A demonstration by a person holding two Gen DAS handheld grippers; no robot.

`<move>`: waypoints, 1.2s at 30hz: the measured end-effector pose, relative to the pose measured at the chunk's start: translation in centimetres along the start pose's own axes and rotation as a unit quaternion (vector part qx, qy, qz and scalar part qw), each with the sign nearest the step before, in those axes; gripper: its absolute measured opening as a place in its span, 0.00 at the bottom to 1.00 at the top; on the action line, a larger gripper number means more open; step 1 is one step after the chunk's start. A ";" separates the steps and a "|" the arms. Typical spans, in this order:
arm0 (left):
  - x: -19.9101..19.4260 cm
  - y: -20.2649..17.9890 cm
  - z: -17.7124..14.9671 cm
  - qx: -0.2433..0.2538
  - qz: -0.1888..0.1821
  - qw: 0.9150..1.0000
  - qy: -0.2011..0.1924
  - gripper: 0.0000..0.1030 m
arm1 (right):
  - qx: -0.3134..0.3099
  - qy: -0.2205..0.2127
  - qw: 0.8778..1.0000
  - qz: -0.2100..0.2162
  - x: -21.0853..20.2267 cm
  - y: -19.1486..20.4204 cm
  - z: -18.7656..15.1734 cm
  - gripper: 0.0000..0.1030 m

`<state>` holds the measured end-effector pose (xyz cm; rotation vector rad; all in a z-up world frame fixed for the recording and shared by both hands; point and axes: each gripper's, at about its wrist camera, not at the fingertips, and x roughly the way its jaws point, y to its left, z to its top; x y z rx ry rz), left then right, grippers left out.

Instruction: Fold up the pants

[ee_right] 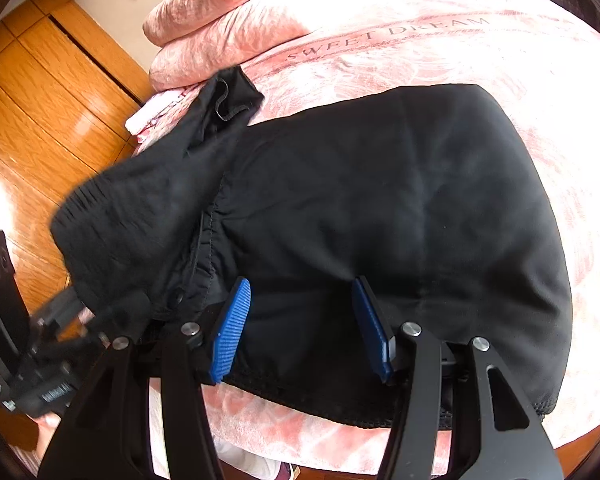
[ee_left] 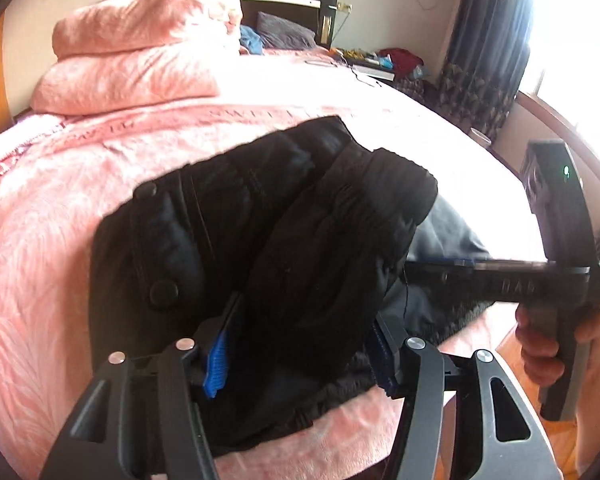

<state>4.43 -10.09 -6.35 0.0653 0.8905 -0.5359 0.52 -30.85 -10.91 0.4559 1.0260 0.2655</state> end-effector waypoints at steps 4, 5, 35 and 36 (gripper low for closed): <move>-0.6 -0.1 -0.6 -0.010 -0.023 1.000 0.007 0.58 | -0.002 0.000 1.000 -0.004 -0.2 -0.3 0.0 0.52; -1.7 -0.6 -1.8 -0.015 -0.040 0.999 0.003 0.58 | -0.001 0.000 1.000 -0.003 -0.2 -0.4 0.0 0.52; -4.1 7.9 -4.8 -0.174 0.044 0.984 -0.007 0.87 | 0.011 0.007 0.996 0.086 -0.5 2.2 2.1 0.81; -4.2 8.3 -5.0 -0.181 0.052 0.982 -0.008 0.92 | 0.020 0.012 0.996 0.092 0.1 2.2 2.2 0.84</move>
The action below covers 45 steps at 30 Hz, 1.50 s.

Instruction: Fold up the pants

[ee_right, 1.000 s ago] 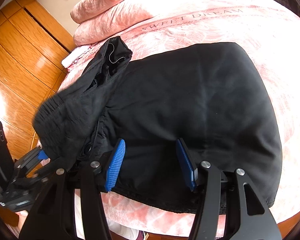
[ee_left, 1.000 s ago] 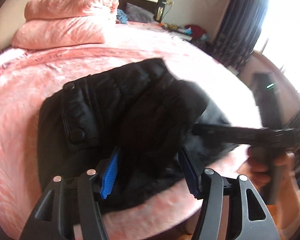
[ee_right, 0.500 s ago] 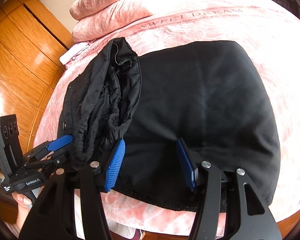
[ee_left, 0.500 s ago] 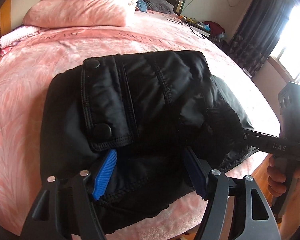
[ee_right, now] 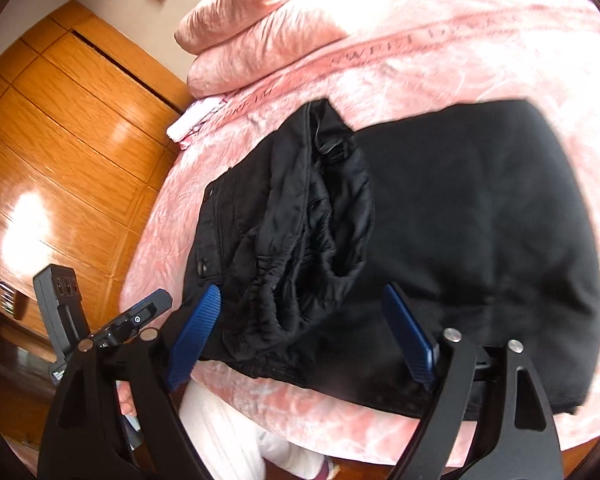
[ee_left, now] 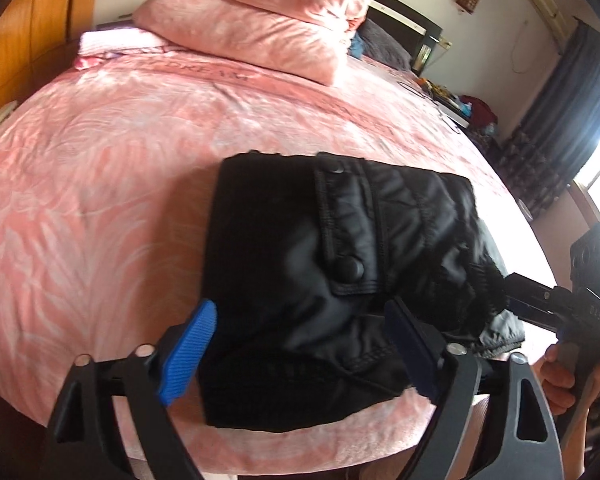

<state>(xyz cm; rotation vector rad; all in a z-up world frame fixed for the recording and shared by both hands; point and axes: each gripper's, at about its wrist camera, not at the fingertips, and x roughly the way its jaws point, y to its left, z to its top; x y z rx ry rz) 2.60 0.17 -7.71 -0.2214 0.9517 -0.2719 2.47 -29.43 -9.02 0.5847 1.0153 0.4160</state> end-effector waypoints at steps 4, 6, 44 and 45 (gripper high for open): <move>0.4 1.8 -0.1 -0.030 0.013 0.999 0.005 0.96 | 0.031 0.014 0.999 0.008 1.8 -0.6 -0.2 0.84; 0.8 2.5 -0.4 -0.042 0.012 0.999 0.017 0.96 | 0.028 0.015 0.999 0.007 2.6 -0.3 -0.3 0.82; 1.9 -5.6 0.2 0.016 -0.040 0.999 0.034 0.96 | -0.027 -0.042 0.994 -0.094 -10.2 -5.0 1.7 0.30; 2.2 -6.1 0.3 0.022 -0.034 0.999 0.034 0.96 | -0.021 -0.035 0.994 -0.098 -9.9 -5.9 1.3 0.30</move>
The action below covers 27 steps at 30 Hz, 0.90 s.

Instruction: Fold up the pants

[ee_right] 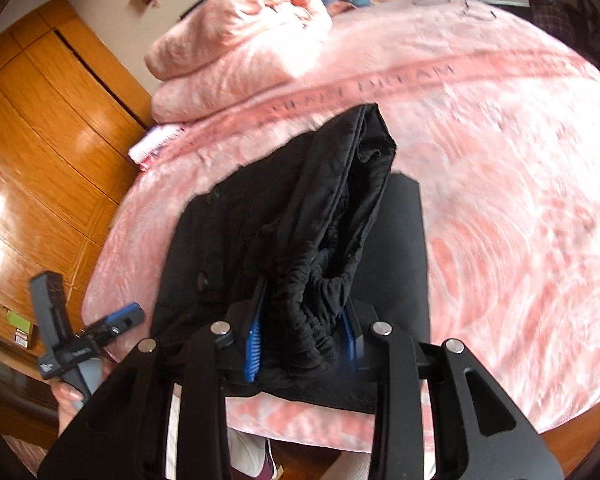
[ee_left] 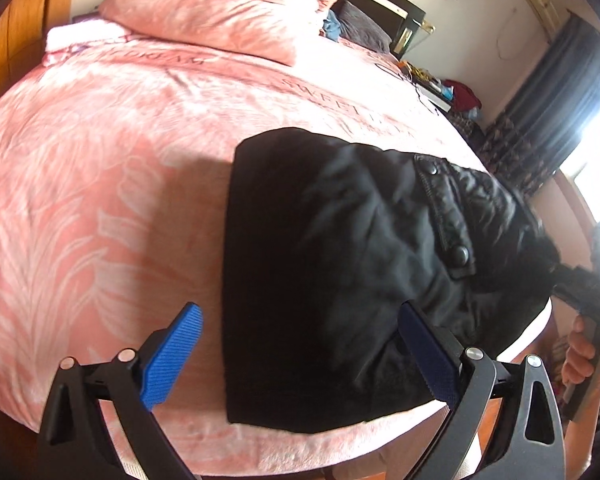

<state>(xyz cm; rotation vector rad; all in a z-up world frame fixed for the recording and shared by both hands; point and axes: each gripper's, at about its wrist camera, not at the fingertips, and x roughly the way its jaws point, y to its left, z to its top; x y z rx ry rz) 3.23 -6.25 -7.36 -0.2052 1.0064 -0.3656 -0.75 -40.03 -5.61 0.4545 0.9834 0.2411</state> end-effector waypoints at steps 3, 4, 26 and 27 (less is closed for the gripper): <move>0.9 -1.0 0.3 0.017 0.012 1.000 0.005 0.96 | 0.016 0.027 0.999 -0.015 2.3 -2.0 -1.2 0.33; 1.2 -1.3 0.4 0.020 0.014 1.000 0.007 0.96 | 0.020 0.033 0.999 -0.017 2.8 -2.3 -1.6 0.34; 2.3 -2.6 2.5 0.045 0.020 0.999 0.017 0.96 | 0.022 0.010 1.000 -0.003 4.3 -4.6 7.0 0.47; 2.5 -2.6 2.4 0.047 0.022 0.998 0.020 0.96 | 0.029 0.015 0.999 0.002 4.7 -4.9 7.2 0.37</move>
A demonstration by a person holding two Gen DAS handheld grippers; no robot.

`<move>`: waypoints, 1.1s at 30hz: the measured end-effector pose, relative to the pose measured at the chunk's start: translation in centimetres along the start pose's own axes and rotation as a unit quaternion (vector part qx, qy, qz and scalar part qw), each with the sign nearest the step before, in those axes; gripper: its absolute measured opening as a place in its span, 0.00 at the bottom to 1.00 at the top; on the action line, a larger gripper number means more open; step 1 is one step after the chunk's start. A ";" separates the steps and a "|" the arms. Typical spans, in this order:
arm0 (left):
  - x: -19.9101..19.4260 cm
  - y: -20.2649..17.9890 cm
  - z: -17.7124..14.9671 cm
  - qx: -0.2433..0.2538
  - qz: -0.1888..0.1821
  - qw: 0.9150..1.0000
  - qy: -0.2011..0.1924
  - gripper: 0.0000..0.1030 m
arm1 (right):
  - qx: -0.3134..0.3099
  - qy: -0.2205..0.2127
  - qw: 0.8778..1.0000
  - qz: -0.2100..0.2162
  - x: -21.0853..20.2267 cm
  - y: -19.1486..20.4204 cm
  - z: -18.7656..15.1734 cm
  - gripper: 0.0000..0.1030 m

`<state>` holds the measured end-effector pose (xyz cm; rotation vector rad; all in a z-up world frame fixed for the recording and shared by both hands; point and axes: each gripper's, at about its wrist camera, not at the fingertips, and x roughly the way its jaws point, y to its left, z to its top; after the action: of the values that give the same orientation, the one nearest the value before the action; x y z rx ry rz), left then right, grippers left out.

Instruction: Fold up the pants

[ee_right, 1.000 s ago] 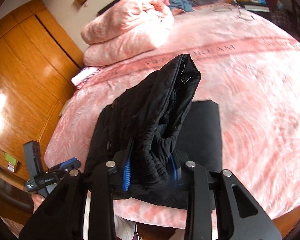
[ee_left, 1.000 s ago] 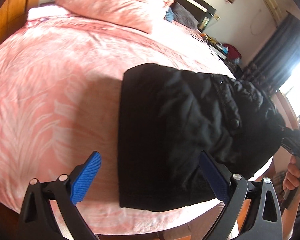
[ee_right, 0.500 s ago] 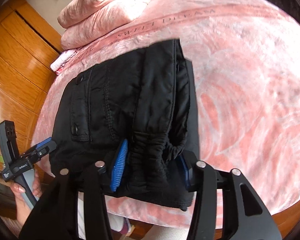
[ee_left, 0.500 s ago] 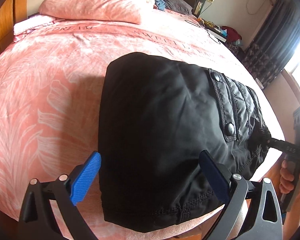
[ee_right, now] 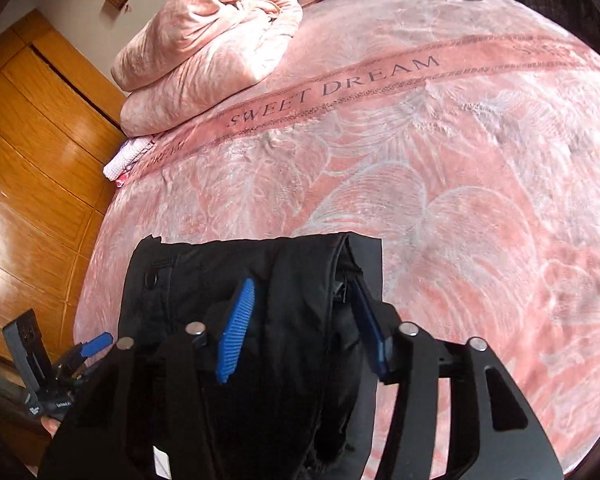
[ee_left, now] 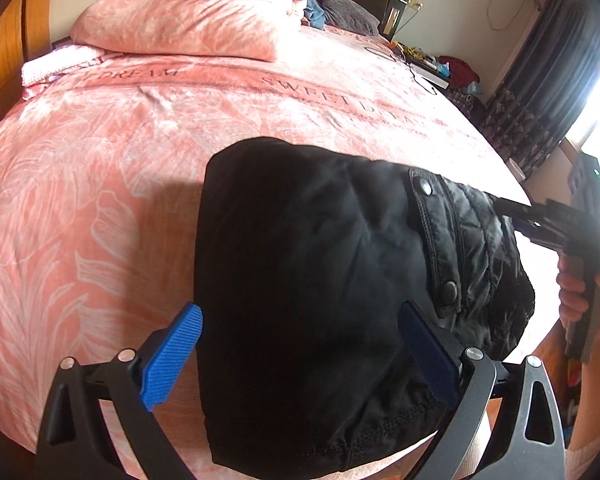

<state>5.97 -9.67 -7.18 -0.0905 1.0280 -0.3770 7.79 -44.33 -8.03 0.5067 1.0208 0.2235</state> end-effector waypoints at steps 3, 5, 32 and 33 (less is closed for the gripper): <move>0.9 0.0 -0.1 0.005 0.006 1.000 0.013 0.96 | 0.019 0.015 0.999 0.040 0.9 -0.2 0.3 0.12; 1.5 -0.1 -0.3 0.005 0.007 1.000 0.019 0.96 | 0.014 0.003 0.999 0.041 0.5 0.2 0.5 0.06; 0.0 0.4 -4.0 0.001 0.015 0.999 0.044 0.96 | 0.052 0.024 0.998 0.031 -4.6 -1.6 -11.4 0.34; 0.1 0.4 -4.1 -0.002 0.013 0.999 0.046 0.96 | 0.061 0.025 0.997 0.040 -4.4 -1.8 -11.5 0.34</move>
<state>2.63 -8.91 -9.46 -0.0639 1.1207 -0.3584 -4.37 -44.22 -10.41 0.6565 1.0677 0.2472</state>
